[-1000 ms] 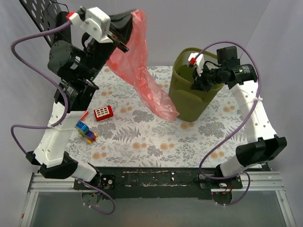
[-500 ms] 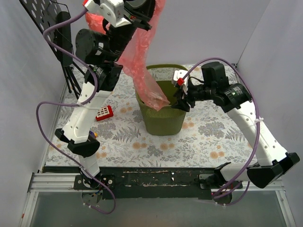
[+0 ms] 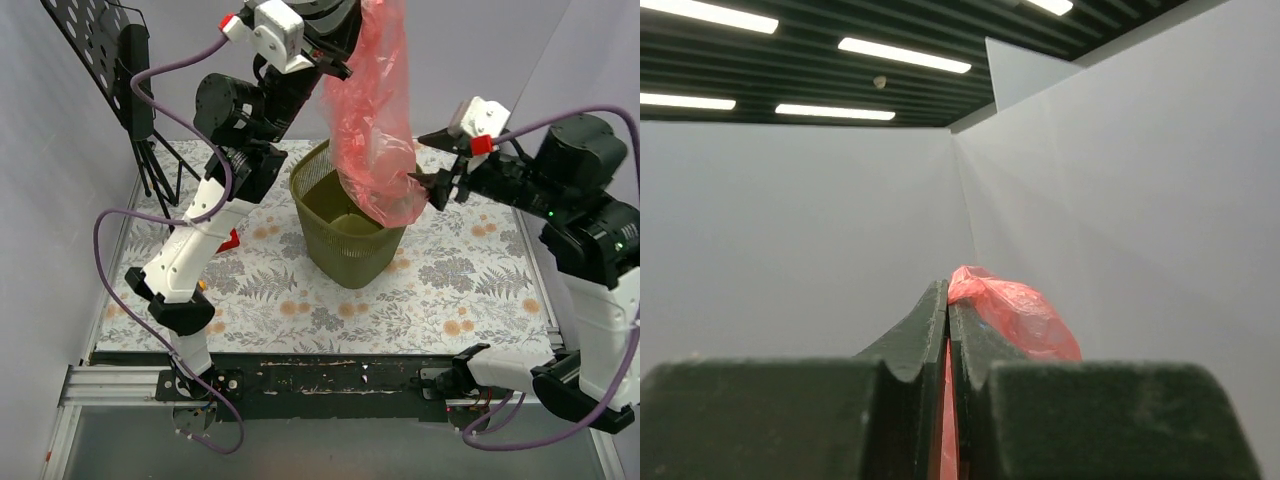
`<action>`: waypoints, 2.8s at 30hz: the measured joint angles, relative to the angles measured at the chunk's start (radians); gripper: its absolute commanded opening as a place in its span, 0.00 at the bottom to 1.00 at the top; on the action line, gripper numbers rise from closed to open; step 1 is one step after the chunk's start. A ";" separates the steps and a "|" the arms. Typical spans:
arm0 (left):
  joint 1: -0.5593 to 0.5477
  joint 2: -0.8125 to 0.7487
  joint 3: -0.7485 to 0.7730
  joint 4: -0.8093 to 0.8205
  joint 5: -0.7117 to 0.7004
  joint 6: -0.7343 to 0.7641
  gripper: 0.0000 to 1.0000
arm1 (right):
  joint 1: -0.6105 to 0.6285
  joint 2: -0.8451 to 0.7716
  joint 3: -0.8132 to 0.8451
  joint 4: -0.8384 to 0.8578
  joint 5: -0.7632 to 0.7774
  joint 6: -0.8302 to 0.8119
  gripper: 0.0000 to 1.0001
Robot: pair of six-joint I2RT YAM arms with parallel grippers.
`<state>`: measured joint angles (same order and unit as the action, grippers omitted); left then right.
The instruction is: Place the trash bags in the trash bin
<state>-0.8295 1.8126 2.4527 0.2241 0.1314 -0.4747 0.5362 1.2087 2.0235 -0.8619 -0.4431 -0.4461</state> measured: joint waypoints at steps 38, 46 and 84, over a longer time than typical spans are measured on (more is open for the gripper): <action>0.001 -0.411 -0.632 -0.284 -0.043 -0.063 0.00 | -0.145 -0.110 -0.085 0.122 0.465 0.050 0.65; 0.001 -0.378 -0.630 -0.318 -0.033 -0.085 0.00 | -0.150 -0.212 -0.150 0.008 0.245 -0.037 0.74; 0.001 -0.353 -0.561 -0.329 -0.011 -0.046 0.00 | -0.150 -0.350 -0.581 0.180 0.404 -0.368 0.01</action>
<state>-0.8284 1.4593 1.8919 -0.1047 0.1204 -0.5209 0.3862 0.8585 1.4429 -0.6815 -0.0395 -0.8143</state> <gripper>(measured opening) 0.006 0.022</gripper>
